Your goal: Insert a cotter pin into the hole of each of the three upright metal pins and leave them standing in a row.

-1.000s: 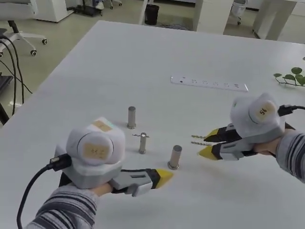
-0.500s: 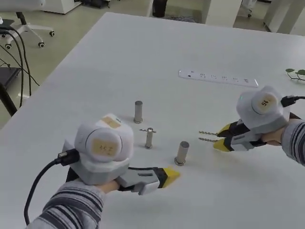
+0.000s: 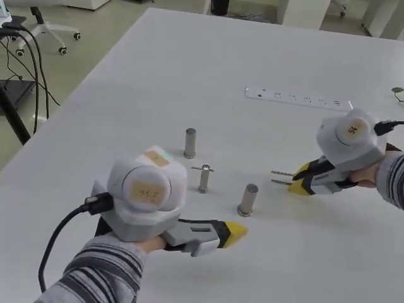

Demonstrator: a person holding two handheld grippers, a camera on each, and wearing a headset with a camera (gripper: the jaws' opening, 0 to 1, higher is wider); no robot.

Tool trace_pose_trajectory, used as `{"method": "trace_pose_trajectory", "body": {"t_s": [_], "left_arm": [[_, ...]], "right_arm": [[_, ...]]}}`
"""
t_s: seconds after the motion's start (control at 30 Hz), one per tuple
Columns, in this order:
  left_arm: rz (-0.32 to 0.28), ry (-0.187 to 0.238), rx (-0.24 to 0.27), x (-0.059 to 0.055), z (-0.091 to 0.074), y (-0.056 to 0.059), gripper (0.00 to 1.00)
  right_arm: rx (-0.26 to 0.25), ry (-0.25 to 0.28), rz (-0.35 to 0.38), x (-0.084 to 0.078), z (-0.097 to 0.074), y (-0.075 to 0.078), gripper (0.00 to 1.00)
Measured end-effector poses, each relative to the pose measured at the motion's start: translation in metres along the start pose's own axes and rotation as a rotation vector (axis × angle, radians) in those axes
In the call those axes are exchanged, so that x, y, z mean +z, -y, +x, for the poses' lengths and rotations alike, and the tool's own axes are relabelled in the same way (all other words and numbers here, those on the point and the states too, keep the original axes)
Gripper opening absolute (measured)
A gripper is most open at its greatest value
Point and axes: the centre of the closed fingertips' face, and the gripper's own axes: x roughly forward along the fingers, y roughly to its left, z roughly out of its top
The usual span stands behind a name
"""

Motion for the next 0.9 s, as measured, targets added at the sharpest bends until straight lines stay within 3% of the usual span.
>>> {"method": "trace_pose_trajectory", "body": {"t_s": [0.2, 0.27, 0.47, 0.73, 0.9], "left_arm": [[0.000, -0.002, -0.008, 0.000, 0.000, 0.002, 0.94], [-0.001, 0.000, -0.009, 0.000, 0.000, 0.002, 0.94], [0.002, 0.006, -0.018, 0.002, -0.001, 0.004, 0.92], [0.004, 0.015, -0.029, 0.004, -0.001, 0.006, 0.88], [0.018, 0.017, -0.053, 0.006, 0.000, 0.013, 0.84]], "right_arm": [[0.025, -0.020, -0.015, 0.001, 0.001, -0.004, 0.00], [0.021, -0.033, -0.053, 0.001, 0.002, -0.005, 0.00], [0.013, -0.054, -0.070, 0.001, 0.002, -0.006, 0.00], [-0.016, -0.033, -0.112, 0.002, -0.003, -0.012, 0.00], [-0.042, -0.014, -0.131, 0.005, -0.012, -0.016, 0.00]]}}
